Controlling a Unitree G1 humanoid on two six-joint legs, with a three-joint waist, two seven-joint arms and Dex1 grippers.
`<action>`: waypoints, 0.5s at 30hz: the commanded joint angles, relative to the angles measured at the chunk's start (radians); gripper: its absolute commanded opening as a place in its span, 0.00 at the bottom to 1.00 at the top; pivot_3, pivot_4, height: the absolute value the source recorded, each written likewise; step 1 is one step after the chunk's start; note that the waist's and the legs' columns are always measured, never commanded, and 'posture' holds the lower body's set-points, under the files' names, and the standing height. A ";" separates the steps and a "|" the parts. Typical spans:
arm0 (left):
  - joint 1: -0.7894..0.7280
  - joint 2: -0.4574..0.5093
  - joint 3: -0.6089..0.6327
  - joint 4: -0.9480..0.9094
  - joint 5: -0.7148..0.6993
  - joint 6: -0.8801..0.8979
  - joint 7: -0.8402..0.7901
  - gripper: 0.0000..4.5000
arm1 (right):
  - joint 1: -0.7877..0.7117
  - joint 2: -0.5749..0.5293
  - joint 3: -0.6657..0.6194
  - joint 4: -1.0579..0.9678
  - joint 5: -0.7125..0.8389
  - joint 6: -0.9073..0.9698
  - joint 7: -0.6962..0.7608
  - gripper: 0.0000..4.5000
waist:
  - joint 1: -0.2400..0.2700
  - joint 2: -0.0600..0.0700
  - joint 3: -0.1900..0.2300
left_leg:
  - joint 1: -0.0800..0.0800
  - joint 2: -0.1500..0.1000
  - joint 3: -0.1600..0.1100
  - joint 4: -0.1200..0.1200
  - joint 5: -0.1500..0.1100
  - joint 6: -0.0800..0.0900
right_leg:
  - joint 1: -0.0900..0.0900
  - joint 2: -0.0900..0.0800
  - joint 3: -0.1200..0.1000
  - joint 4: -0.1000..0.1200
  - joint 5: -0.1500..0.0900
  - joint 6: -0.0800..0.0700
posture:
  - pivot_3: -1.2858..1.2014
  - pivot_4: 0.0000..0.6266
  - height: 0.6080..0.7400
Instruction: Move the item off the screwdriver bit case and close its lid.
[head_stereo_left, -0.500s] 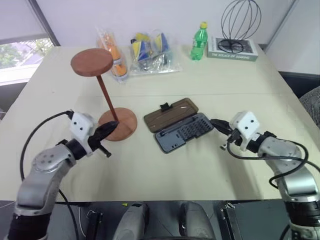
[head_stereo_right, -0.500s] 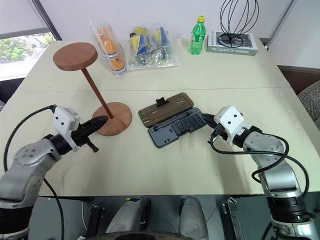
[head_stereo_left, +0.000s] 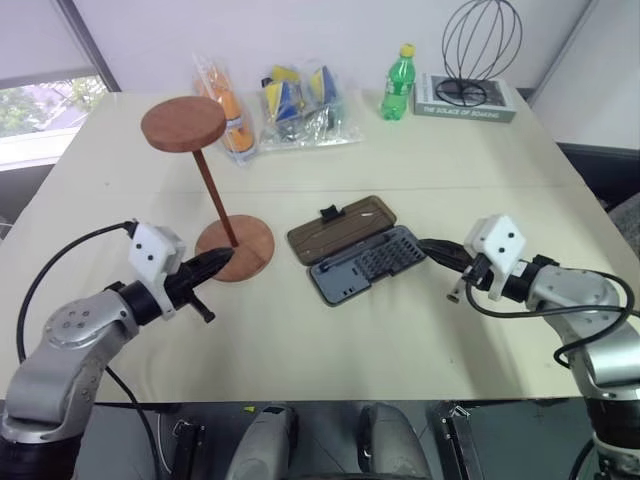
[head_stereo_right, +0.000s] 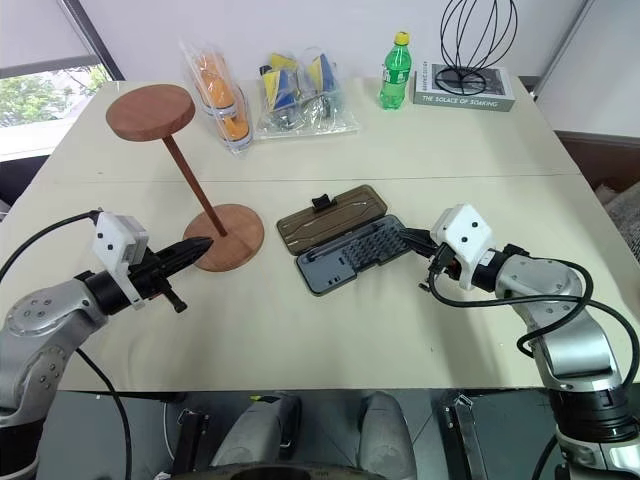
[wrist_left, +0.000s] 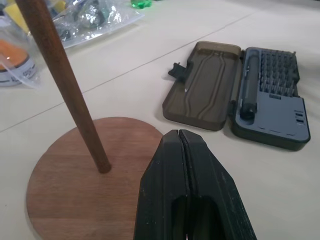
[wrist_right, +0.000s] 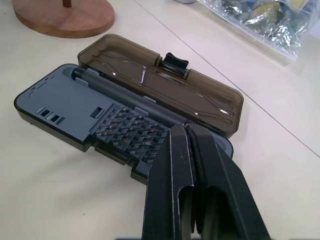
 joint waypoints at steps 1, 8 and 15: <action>-0.008 0.009 0.015 -0.044 -0.001 0.003 0.014 0.00 | -0.023 0.003 -0.002 -0.014 0.007 -0.015 -0.001 0.01 | 0.001 0.000 0.000 | 0.000 0.000 0.000 0.000 0.000 0.000 | 0.000 0.000 0.000 0.000 0.000 0.000 | 0.52 0.24 1.00; -0.018 0.003 0.015 -0.050 -0.018 0.025 0.028 0.00 | -0.022 0.010 0.000 -0.014 0.000 -0.023 -0.007 0.01 | 0.003 0.000 0.000 | 0.000 0.000 0.001 0.000 0.000 0.000 | 0.000 0.000 0.000 0.000 0.000 0.000 | 0.52 0.24 1.00; -0.032 -0.005 0.001 -0.032 0.016 0.012 0.046 0.00 | -0.017 0.009 0.002 -0.018 0.000 -0.023 -0.009 0.01 | 0.015 0.000 0.000 | 0.000 0.000 0.002 0.000 0.000 0.000 | -0.001 0.000 0.002 0.000 0.000 0.000 | 0.52 0.24 1.00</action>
